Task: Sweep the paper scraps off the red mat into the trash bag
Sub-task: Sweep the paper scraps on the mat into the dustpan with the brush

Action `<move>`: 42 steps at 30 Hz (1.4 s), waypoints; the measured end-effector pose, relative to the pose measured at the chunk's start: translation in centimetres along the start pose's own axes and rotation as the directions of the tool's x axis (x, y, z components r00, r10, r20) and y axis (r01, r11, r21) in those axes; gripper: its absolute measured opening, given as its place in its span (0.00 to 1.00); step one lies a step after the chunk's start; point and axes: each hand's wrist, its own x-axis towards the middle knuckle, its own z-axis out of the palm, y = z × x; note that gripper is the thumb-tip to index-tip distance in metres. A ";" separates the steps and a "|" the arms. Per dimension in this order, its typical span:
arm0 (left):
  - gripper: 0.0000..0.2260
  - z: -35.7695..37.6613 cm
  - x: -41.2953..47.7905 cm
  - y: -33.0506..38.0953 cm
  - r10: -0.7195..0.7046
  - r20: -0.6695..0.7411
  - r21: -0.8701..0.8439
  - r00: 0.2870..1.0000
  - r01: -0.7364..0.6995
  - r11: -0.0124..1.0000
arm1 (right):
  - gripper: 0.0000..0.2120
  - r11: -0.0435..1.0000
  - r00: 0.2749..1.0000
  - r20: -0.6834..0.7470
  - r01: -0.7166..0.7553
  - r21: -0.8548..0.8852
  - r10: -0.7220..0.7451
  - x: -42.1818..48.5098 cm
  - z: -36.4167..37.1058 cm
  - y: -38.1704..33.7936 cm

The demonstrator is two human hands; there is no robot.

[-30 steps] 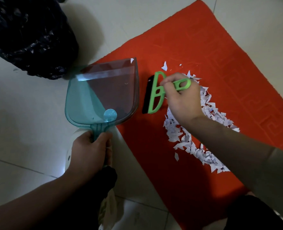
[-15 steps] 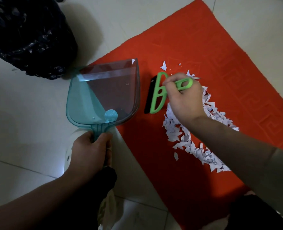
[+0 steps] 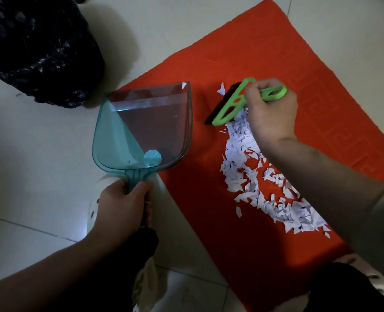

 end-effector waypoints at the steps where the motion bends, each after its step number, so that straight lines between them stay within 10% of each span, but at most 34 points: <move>1: 0.12 0.0 0.0 0.0 0.002 0.000 0.001 1.000 -0.002 1.000 | 0.04 0.999 1.000 0.000 -0.023 0.037 0.023 0.4 0.3 0.0; 11: 0.10 0.3 -0.1 -0.1 -0.021 0.034 -0.001 0.999 0.021 1.000 | 0.07 0.975 0.988 0.015 -0.156 0.158 0.156 4.0 1.6 0.1; 31: 0.10 0.3 0.2 -0.5 0.003 0.047 0.025 0.999 -0.004 1.000 | 0.15 0.834 0.960 0.236 0.252 -0.491 -0.151 2.9 -2.5 1.2; 42: 0.10 0.4 0.2 -0.7 0.007 0.049 0.015 0.999 -0.008 1.000 | 0.13 0.907 0.982 0.026 0.184 -0.378 -0.188 2.2 -4.2 0.0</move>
